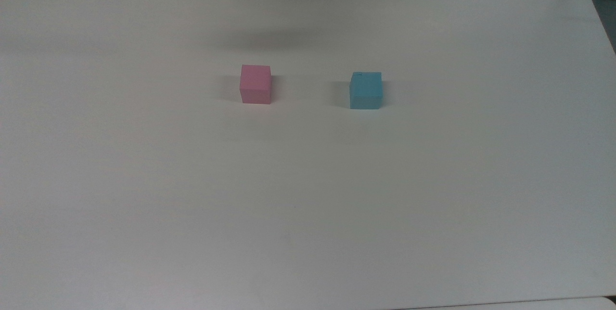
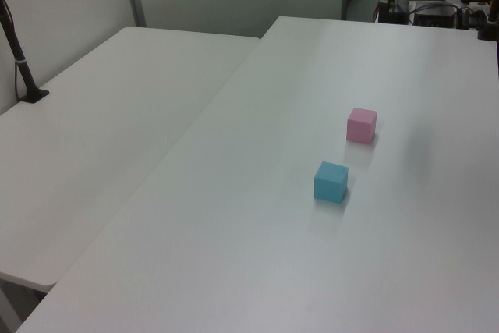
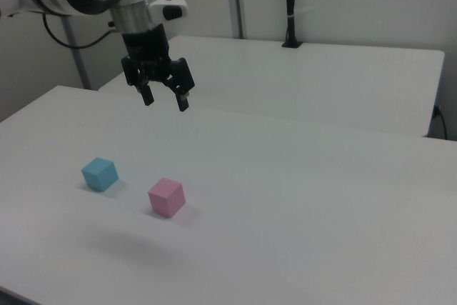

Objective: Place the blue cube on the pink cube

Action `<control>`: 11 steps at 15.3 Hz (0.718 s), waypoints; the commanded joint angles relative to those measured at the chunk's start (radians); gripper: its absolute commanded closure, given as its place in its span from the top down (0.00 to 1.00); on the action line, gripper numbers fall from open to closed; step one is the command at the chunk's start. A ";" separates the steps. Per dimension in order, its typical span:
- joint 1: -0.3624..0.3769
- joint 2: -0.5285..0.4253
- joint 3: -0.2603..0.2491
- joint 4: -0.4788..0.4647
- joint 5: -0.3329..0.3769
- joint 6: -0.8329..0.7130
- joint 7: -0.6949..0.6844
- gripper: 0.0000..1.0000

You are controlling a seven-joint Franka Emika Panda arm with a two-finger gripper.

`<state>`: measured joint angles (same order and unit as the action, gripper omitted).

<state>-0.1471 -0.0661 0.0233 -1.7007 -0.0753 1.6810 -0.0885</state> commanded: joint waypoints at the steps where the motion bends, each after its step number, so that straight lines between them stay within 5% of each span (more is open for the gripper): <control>1: 0.073 0.035 -0.002 -0.005 0.026 0.048 0.066 1.00; 11: 0.075 0.035 -0.002 -0.005 0.026 0.040 0.069 1.00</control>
<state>-0.0768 -0.0241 0.0270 -1.7019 -0.0592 1.7057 -0.0319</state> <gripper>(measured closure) 0.000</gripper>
